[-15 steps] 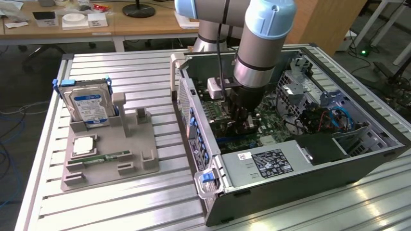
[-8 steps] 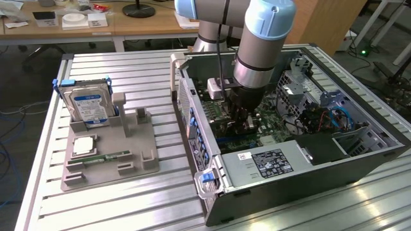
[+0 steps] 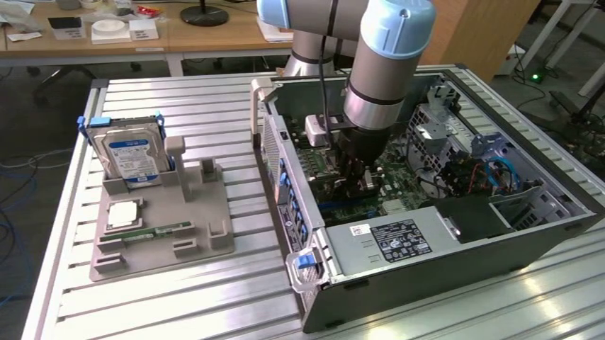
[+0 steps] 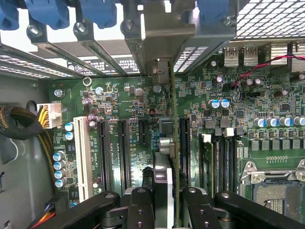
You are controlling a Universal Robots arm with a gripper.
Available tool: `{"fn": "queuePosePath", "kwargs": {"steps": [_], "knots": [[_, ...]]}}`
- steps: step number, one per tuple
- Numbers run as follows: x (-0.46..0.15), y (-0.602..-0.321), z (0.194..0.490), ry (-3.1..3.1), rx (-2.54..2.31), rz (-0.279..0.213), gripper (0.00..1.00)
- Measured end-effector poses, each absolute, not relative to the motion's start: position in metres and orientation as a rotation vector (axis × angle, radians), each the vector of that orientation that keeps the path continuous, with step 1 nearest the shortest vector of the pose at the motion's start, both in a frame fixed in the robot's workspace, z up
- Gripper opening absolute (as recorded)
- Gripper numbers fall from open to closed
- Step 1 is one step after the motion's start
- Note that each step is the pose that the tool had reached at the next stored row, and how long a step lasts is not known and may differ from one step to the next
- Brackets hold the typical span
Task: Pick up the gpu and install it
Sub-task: 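Insert the gpu into the slot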
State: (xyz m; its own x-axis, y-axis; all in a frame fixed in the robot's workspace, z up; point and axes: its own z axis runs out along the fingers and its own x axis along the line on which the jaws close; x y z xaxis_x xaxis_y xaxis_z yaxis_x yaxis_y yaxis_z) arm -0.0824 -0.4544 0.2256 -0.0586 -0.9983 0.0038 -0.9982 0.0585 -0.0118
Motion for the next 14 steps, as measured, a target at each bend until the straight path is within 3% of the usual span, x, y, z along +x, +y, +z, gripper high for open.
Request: {"fn": "queuePosePath", "kwargs": {"steps": [14], "knots": [[-0.0844,-0.4545,0.2246,2.282,-2.152,-0.018,0.28]]}}
